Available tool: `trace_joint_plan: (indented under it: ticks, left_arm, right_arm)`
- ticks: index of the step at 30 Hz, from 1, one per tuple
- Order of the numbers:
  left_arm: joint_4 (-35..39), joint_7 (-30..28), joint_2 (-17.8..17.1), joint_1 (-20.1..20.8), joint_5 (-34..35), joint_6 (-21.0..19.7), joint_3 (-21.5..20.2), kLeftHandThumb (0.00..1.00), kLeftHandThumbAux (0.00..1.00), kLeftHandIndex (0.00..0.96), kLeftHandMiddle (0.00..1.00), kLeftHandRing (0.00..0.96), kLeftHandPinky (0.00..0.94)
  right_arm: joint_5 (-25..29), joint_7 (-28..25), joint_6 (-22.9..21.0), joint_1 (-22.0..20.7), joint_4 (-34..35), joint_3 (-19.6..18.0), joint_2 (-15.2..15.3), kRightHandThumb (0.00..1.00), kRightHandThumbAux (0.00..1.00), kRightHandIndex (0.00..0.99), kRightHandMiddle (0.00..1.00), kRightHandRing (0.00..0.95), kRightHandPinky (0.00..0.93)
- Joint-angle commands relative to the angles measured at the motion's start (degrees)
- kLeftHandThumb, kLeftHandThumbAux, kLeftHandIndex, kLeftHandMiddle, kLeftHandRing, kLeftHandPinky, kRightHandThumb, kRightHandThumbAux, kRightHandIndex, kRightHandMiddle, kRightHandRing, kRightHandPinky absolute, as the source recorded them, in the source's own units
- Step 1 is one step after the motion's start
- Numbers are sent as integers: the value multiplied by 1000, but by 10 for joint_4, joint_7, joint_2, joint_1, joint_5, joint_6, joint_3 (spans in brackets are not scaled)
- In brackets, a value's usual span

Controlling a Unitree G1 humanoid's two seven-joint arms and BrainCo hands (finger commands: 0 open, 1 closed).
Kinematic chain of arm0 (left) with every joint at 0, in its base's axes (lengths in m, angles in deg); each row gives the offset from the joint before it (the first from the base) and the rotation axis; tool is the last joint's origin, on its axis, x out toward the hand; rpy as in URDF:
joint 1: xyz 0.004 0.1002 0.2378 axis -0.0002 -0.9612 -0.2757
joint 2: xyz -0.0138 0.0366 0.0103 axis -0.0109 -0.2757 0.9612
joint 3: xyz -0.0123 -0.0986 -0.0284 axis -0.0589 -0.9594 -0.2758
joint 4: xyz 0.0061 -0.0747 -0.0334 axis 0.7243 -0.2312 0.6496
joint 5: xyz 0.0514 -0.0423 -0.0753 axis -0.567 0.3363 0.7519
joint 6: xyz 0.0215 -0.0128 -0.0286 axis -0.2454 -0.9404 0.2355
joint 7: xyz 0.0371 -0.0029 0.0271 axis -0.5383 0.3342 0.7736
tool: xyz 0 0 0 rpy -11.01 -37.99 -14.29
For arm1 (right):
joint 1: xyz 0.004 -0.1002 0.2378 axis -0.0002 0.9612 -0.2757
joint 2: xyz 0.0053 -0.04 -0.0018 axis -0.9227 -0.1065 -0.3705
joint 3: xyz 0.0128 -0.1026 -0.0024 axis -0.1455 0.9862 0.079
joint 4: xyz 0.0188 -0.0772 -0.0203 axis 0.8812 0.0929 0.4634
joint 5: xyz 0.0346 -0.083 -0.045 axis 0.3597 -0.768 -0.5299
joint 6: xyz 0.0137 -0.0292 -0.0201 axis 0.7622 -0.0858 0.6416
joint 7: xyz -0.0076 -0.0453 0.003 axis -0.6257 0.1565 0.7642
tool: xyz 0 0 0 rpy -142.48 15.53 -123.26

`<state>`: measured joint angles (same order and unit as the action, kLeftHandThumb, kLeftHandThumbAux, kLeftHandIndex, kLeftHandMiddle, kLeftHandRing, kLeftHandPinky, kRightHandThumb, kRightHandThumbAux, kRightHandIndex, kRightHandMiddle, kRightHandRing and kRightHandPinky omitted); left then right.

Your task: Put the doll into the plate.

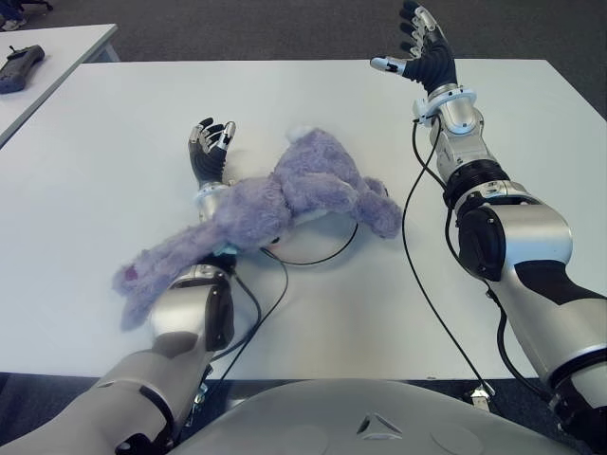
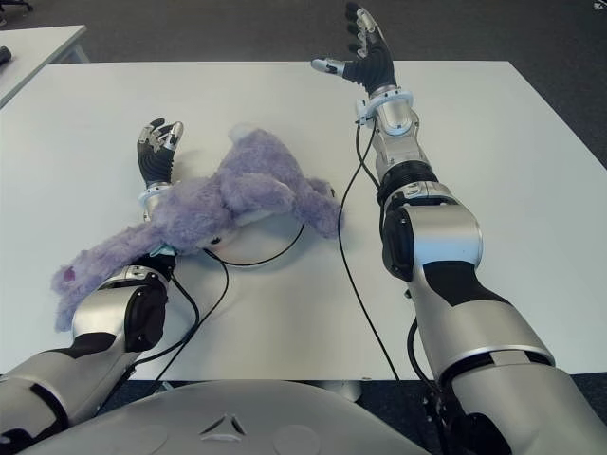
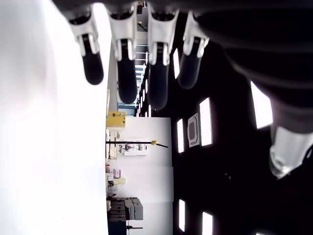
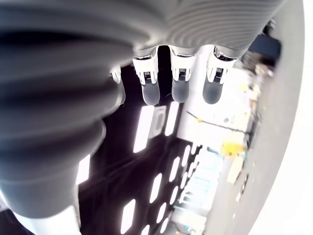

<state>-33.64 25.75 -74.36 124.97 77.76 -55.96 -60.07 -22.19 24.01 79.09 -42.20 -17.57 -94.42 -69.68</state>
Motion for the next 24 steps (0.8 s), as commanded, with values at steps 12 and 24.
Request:
trace_joint_plan:
  ticks: [12, 24]
  left_arm:
    - [-106, -21, 40, -176, 28, -16, -20, 0, 572, 240, 325, 294, 189]
    - [-105, -28, 35, -181, 26, -13, -17, 0, 569, 224, 317, 286, 184]
  right_arm:
    - [114, -59, -84, 47, -13, -115, -39, 0, 766, 26, 29, 5, 15]
    - [132, -68, -82, 79, -13, -140, -63, 0, 742, 42, 48, 31, 40]
